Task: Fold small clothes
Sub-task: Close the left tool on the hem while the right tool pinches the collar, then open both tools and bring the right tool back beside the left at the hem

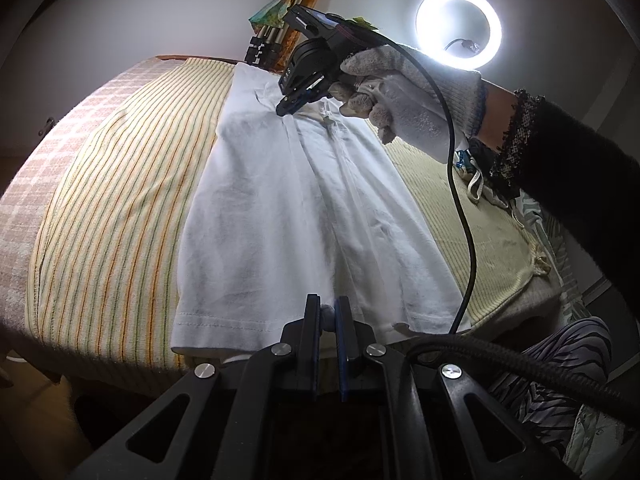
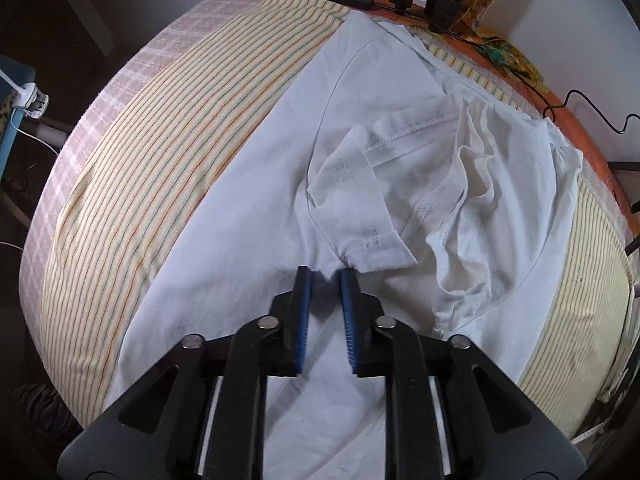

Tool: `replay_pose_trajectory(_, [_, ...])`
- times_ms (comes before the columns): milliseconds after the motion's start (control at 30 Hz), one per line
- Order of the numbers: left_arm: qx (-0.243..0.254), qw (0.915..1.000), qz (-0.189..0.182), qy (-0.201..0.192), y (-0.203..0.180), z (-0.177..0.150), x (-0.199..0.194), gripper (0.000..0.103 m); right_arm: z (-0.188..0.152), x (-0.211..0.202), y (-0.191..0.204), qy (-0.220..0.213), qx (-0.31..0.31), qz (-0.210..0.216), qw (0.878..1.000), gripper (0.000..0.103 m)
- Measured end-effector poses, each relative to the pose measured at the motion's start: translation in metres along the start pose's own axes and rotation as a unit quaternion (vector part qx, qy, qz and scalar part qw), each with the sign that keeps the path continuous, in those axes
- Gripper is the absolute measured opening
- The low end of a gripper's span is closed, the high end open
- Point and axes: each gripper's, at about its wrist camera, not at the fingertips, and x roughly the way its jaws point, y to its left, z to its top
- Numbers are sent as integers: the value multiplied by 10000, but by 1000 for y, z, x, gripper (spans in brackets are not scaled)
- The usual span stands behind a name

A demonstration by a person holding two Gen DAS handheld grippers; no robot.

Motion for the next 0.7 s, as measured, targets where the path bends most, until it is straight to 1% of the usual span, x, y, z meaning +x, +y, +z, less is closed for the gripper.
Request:
replay_pose_trajectory(67, [-6,10000,38,-27,1,1,-3,4,2,-7,-2,-169,137,154,9996,4])
replay_pose_trajectory(100, [-18,9999,71,-85,2,3,-7,4,3,-14,-5,-332,234,335,9986,4])
replay_pose_trajectory(133, [-13,9998,90,-162,2,4,-12,4,3,-24,-12,-581,383,610,9957,3])
replay_pose_trajectory(167, [30,9996,118,-240,0,6,-16,4,2,-32,-21,-784,560,881,9914,3])
replay_pose_trajectory(200, [92,9994,129,-304,-3,8,-17,4,-2,-38,-33,-991,757,1260,9842,3])
replay_pose_trajectory(233, [173,9992,110,-343,-9,9,-16,4,-7,-40,-44,-1131,935,1480,9780,3])
replay_pose_trajectory(267, [267,9992,67,-299,-15,9,-12,4,-12,-38,-51,-1206,1038,1596,9743,3])
replay_pose_trajectory(333, [460,9989,-18,-98,-27,4,1,4,-20,-29,-60,-1161,1119,1559,9745,3])
replay_pose_trajectory(400, [553,9984,-106,87,-35,-2,12,4,-26,-23,-62,-1115,1150,1554,9748,3])
replay_pose_trajectory(533, [650,9977,-71,205,-41,-3,23,4,-31,-22,-68,-1145,1293,1644,9712,3])
replay_pose_trajectory(633, [689,9972,-51,288,-42,-3,28,4,-30,-21,-68,-1133,1168,1520,9749,3])
replay_pose_trajectory(700, [705,9964,-107,450,-42,-5,32,6,-29,-18,-63,-1054,1033,1308,9804,3])
